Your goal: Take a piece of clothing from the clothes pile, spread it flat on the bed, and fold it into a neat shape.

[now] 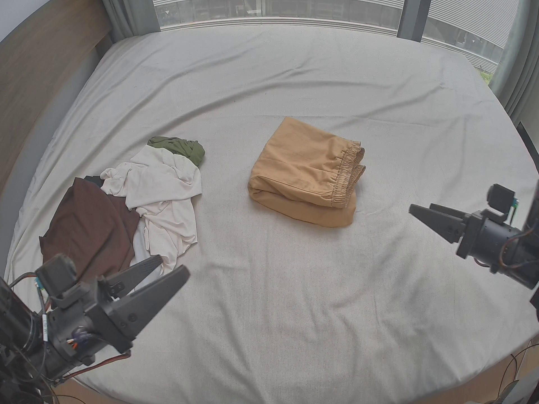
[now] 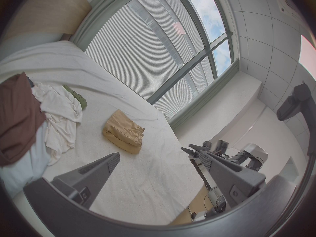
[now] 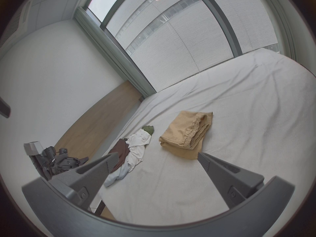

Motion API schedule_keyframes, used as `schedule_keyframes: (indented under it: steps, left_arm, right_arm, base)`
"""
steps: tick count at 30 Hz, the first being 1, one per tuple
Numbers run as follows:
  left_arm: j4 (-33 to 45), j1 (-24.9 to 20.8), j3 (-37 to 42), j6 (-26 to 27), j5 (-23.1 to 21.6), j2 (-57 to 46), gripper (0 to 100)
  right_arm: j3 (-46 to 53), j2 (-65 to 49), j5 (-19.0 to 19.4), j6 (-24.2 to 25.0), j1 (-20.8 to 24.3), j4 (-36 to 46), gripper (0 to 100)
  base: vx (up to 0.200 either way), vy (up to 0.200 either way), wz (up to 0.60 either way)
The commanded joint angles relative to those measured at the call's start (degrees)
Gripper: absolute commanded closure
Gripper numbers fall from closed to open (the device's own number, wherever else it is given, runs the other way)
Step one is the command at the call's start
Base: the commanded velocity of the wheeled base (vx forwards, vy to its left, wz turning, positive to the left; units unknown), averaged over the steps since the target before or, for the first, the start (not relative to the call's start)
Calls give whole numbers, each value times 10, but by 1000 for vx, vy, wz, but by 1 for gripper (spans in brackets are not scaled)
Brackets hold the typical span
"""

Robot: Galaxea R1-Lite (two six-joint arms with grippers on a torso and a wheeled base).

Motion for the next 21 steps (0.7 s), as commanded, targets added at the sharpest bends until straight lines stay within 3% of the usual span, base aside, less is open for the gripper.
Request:
schedule_keyframes:
  steps: [1, 7, 15, 21]
  left_arm:
    - [103, 13, 18, 69, 20, -153, 0]
    - [225, 74, 18, 140, 14, -237, 0]
    - [334, 104, 18, 234, 6, -319, 0]
    - [418, 149, 18, 241, 6, -390, 0]
  right_arm:
    - [32, -183, -5, -5, 5, 80, 0]
    - [52, -259, -12, -13, 4, 134, 0]
    - [74, -342, -13, -33, -9, 216, 0]
    - [95, -424, -12, -43, -34, 259, 0]
  base:
    - [0, 0, 0]
    - [0, 0, 0]
    - [0, 0, 0]
    - [0, 0, 0]
